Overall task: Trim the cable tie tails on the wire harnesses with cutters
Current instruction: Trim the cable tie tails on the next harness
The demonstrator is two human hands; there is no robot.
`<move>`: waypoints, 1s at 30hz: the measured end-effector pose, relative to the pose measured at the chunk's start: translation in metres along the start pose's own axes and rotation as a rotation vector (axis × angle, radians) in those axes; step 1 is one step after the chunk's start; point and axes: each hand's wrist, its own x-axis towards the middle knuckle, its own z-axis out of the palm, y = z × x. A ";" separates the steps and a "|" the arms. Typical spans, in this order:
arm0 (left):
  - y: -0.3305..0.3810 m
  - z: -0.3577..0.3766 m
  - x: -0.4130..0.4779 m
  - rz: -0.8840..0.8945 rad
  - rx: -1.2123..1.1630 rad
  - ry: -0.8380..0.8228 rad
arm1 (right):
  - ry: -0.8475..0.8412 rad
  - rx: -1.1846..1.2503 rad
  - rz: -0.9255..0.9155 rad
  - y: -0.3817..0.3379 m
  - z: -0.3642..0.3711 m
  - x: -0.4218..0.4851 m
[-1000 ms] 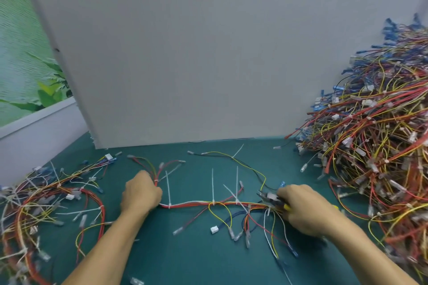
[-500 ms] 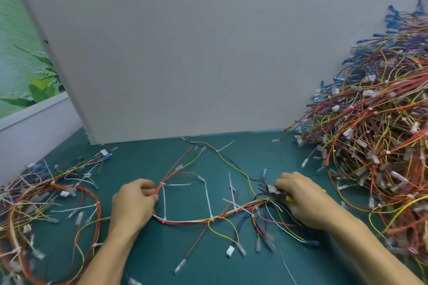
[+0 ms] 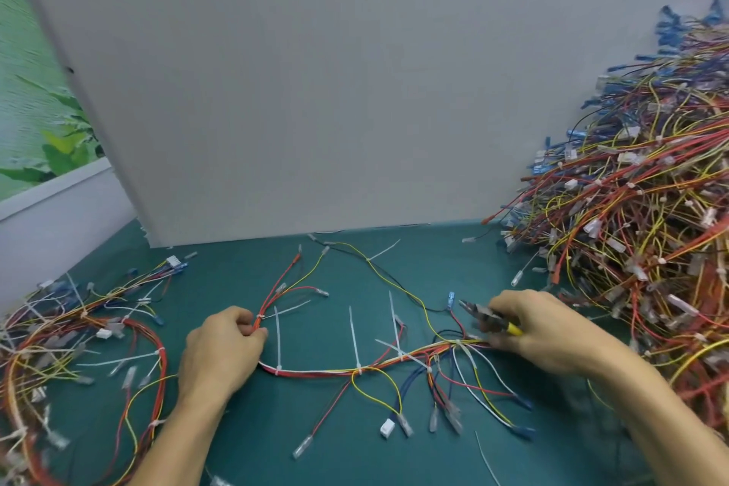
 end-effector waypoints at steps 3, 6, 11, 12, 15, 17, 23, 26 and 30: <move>0.000 0.000 0.000 -0.006 -0.017 -0.005 | -0.030 -0.012 -0.021 -0.006 0.007 0.001; 0.000 0.000 0.001 -0.001 0.014 0.008 | -0.046 -0.030 -0.035 -0.007 0.010 0.001; -0.001 -0.002 0.002 -0.021 0.083 0.002 | -0.086 -0.041 -0.023 -0.007 0.009 0.001; 0.000 -0.002 0.002 -0.020 0.091 -0.004 | -0.097 -0.043 -0.023 -0.007 0.009 0.001; 0.002 -0.003 0.001 0.006 0.074 -0.031 | -0.109 -0.061 -0.038 -0.007 0.009 0.001; 0.003 -0.003 0.000 0.029 0.054 -0.052 | -0.107 -0.082 -0.065 -0.008 0.010 0.002; 0.004 -0.005 0.000 0.106 0.011 -0.067 | -0.111 -0.065 -0.167 -0.021 0.020 0.005; 0.005 -0.003 0.000 0.128 0.024 -0.053 | -0.122 -0.058 -0.166 -0.022 0.018 0.004; 0.005 -0.004 0.001 0.120 0.064 -0.067 | -0.093 0.004 -0.129 -0.018 0.011 0.001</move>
